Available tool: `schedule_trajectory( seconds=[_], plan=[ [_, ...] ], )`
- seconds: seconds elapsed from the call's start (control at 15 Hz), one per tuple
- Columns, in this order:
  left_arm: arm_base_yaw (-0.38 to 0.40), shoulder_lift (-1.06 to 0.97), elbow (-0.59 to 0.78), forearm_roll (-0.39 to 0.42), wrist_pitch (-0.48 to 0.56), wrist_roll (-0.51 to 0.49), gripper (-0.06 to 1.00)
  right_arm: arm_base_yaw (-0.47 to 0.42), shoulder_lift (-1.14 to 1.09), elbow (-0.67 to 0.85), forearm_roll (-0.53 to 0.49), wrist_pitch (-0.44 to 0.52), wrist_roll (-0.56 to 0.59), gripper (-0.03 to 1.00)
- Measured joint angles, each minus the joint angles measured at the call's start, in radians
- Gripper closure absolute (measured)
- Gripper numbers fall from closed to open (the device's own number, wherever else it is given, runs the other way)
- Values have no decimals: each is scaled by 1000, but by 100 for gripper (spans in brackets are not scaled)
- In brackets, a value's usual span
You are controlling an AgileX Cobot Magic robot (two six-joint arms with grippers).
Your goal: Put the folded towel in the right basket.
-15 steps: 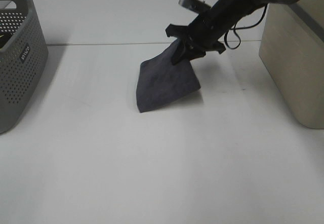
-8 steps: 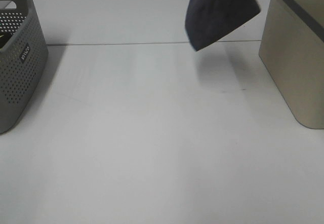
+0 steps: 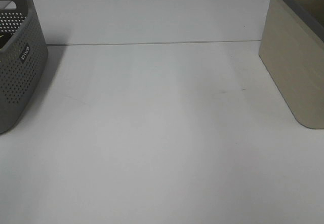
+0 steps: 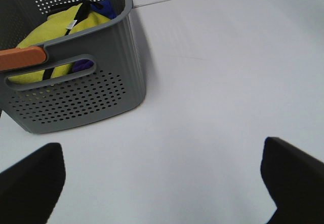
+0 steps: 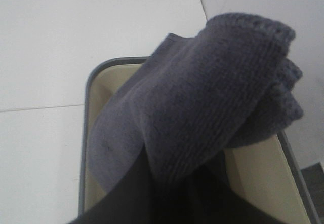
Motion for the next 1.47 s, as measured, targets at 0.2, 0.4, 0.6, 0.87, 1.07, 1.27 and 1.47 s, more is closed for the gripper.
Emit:
schedule_trajectory(
  seconds=[0.2, 0.4, 0.6, 0.87, 1.07, 1.27, 1.47],
  plan=[
    [0, 0, 0, 0, 0, 0, -4, -190, 66, 0, 296, -5, -3, 89],
    [0, 0, 0, 0, 0, 0, -4, -256, 179, 0, 427, 30, -57, 89],
    [0, 0, 0, 0, 0, 0, -4, -257, 263, 0, 446, 89, -57, 76],
    [0, 0, 0, 0, 0, 0, -4, -253, 246, 0, 448, 92, -118, 25],
    [0, 0, 0, 0, 0, 0, -4, -188, 165, 0, 445, 89, -140, 20],
    [0, 0, 0, 0, 0, 0, -4, -62, 106, 0, 444, 99, -140, 20],
    [0, 0, 0, 0, 0, 0, -4, 58, 84, 0, 399, 179, -137, 20]
  ],
)
